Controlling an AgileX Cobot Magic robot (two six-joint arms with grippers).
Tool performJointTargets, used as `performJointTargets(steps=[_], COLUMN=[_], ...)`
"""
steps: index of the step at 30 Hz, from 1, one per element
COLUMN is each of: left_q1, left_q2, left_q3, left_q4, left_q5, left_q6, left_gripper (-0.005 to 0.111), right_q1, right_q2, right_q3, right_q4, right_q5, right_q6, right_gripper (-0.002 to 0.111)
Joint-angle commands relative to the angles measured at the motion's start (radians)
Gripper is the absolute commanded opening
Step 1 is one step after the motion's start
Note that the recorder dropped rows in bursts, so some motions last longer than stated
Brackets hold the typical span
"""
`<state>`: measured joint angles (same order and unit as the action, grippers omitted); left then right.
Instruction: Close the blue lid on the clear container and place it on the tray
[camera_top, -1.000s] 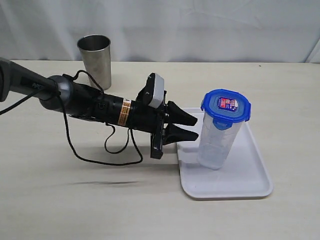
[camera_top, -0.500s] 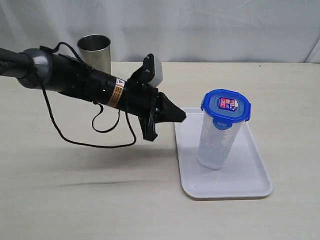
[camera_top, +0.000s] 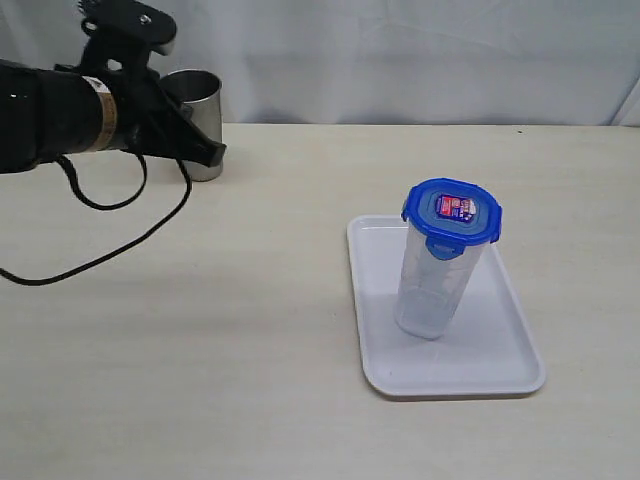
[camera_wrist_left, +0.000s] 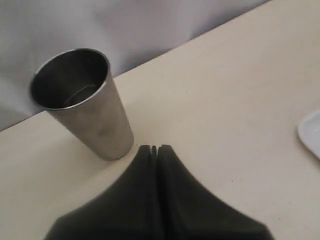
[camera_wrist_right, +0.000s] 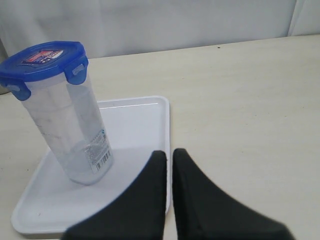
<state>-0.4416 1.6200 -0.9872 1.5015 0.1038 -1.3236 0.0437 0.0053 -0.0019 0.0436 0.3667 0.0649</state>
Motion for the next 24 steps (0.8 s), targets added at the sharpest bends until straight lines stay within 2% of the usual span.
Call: performJointTargets(steps=[1,13,24], left_q1=[0.004,0.004,0.004], left_q2=[-0.124,-0.444,-0.471], left_q3=[0.056,0.218,0.233], left_q4=[-0.019,-0.029,-0.037], left_q5=[0.016,-0.045,-0.081], left_q6=[-0.039,-0.095,-0.095], left_gripper=[0.000,0.000,0.000], right_q1=[-0.006,-0.006,-0.006], right_q2=[-0.005,-0.005,-0.005], right_q3=[0.002,0.002,0.002], right_q4=[0.002,0.002,0.002], right_q5=[-0.002,-0.002,-0.002], right_q6=[-0.006,-0.006,-0.006], right_gripper=[0.005,0.005,0.005])
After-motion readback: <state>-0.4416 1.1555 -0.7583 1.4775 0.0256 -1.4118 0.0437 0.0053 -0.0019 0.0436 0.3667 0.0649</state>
